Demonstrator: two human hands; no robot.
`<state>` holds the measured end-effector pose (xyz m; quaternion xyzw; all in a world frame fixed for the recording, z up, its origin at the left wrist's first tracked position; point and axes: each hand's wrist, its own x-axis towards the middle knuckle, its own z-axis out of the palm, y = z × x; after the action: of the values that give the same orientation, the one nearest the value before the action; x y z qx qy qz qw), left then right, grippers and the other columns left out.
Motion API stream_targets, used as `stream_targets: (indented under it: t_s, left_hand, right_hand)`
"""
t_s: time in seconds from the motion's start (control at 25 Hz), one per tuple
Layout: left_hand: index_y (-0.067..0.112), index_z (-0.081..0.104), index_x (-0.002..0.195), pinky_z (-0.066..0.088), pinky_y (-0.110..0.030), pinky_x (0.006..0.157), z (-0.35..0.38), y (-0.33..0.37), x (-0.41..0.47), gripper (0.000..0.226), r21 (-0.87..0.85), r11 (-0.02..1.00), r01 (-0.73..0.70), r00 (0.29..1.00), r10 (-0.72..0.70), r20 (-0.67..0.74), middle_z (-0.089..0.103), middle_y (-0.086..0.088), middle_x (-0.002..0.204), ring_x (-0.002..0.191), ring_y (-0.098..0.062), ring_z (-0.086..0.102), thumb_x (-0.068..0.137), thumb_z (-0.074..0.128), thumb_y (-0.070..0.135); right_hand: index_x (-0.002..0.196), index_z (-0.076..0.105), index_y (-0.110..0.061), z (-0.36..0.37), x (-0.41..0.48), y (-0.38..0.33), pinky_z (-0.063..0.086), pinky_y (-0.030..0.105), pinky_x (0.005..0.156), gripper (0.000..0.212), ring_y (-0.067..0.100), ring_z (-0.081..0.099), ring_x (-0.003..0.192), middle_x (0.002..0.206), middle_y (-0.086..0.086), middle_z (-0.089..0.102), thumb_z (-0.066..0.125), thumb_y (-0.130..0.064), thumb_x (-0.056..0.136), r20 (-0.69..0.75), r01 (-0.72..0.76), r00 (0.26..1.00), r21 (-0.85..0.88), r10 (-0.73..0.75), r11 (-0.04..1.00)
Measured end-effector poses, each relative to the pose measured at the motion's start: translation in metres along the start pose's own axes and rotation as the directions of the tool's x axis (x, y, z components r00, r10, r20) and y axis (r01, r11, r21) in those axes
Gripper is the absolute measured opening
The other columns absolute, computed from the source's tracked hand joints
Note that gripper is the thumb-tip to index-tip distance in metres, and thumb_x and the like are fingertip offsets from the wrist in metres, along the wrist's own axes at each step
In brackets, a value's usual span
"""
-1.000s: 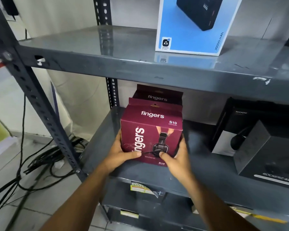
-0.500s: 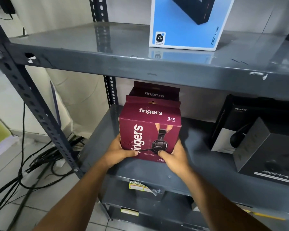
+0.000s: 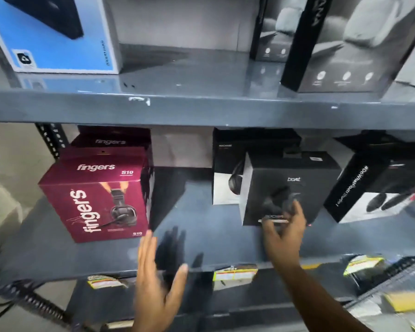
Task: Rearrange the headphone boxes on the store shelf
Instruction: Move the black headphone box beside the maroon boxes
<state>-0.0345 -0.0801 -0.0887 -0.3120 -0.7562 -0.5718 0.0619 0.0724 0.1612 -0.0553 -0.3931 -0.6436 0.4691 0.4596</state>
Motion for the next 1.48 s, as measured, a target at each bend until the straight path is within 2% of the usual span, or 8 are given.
stream_targets:
  t_s: [0.12,0.32,0.4,0.76,1.12,1.4,1.44,1.48]
  left_hand:
    - [0.030,0.018,0.148,0.012,-0.017,0.120,0.069,0.045,0.036,0.061,-0.123,0.981,0.152,0.958,-0.116,0.261,0.014,0.021,0.157,0.148,0.004,0.013,0.095,0.045,0.042]
    - [0.014,0.035,0.150,0.016,-0.026,0.121,0.165,0.080,0.095,0.063,-0.230,0.902,0.367,0.879,-0.255,0.403,0.038,0.004,0.155,0.144,-0.008,0.032,0.097,0.039,0.047]
    - [0.013,0.038,0.148,0.018,-0.027,0.121,0.182,0.087,0.092,0.062,-0.212,0.912,0.352,0.882,-0.247,0.401,0.040,0.008,0.150,0.140,-0.008,0.036,0.097,0.036,0.048]
    - [0.010,0.055,0.128,0.033,-0.040,0.117,0.200,0.101,0.073,0.046,-0.284,0.851,0.441,0.890,-0.376,0.257,0.061,0.003,0.127,0.126,-0.018,0.054,0.099,0.029,0.035]
    - [0.026,0.068,0.094,0.044,-0.017,0.087,0.116,0.124,0.032,0.033,-0.512,0.709,0.485,0.824,-0.567,-0.004,0.068,0.020,0.099,0.098,0.002,0.060,0.102,0.037,0.031]
    - [0.008,0.067,0.102,0.043,-0.034,0.105,0.038,0.111,0.025,0.039,-0.470,0.764,0.442,0.752,-0.601,-0.271,0.072,-0.005,0.116,0.102,-0.011,0.061,0.097,0.044,0.039]
    - [0.003,0.063,0.110,0.041,-0.033,0.105,0.029,0.106,0.021,0.043,-0.446,0.788,0.425,0.748,-0.583,-0.316,0.067,-0.011,0.126,0.099,0.001,0.042,0.097,0.044,0.040]
    - [0.005,0.058,0.123,0.038,-0.035,0.112,0.022,0.100,0.017,0.046,-0.429,0.804,0.411,0.750,-0.566,-0.343,0.060,-0.009,0.137,0.136,-0.025,0.040,0.097,0.044,0.041]
  right_hand:
    - [0.147,0.034,0.007,-0.058,0.051,0.016,0.035,0.037,0.114,0.084,0.042,0.047,0.135,0.146,0.029,0.043,0.063,-0.028,0.077,-0.193,-0.073,0.979,-0.062,0.060,0.995]
    - [0.150,0.038,-0.007,-0.102,0.111,0.029,0.041,0.022,0.110,0.063,0.019,0.050,0.132,0.148,0.004,0.049,0.060,-0.032,0.096,0.169,-0.020,0.985,0.000,0.020,1.000]
    - [0.152,0.037,-0.020,-0.107,0.124,0.045,0.039,0.039,0.118,0.081,0.020,0.049,0.139,0.154,0.001,0.049,0.055,-0.065,0.087,0.247,-0.020,0.968,-0.072,0.037,0.997]
    - [0.143,0.040,-0.046,-0.120,0.123,0.046,0.048,0.058,0.105,0.055,0.017,0.060,0.127,0.140,-0.016,0.062,0.044,-0.056,0.089,0.401,0.005,0.915,-0.110,0.040,0.994]
    - [0.141,0.055,-0.023,-0.068,0.059,0.018,0.039,0.042,0.117,0.059,0.013,0.055,0.131,0.141,0.000,0.061,0.044,-0.054,0.092,0.423,0.063,0.905,-0.014,-0.051,0.998]
    - [0.133,0.060,-0.028,0.007,0.026,-0.015,0.044,0.043,0.112,0.048,0.013,0.058,0.127,0.132,-0.009,0.067,0.041,-0.049,0.094,0.590,0.086,0.798,0.087,-0.121,0.992]
    - [0.129,0.062,-0.026,0.022,0.021,-0.017,0.045,0.042,0.109,0.045,0.010,0.060,0.119,0.125,-0.012,0.069,0.040,-0.046,0.095,0.636,0.076,0.762,0.099,-0.121,0.992]
    - [0.122,0.064,-0.025,0.037,0.016,-0.021,0.047,0.044,0.106,0.042,0.010,0.060,0.109,0.116,-0.014,0.069,0.040,-0.046,0.094,0.665,0.059,0.740,0.088,-0.102,0.994]
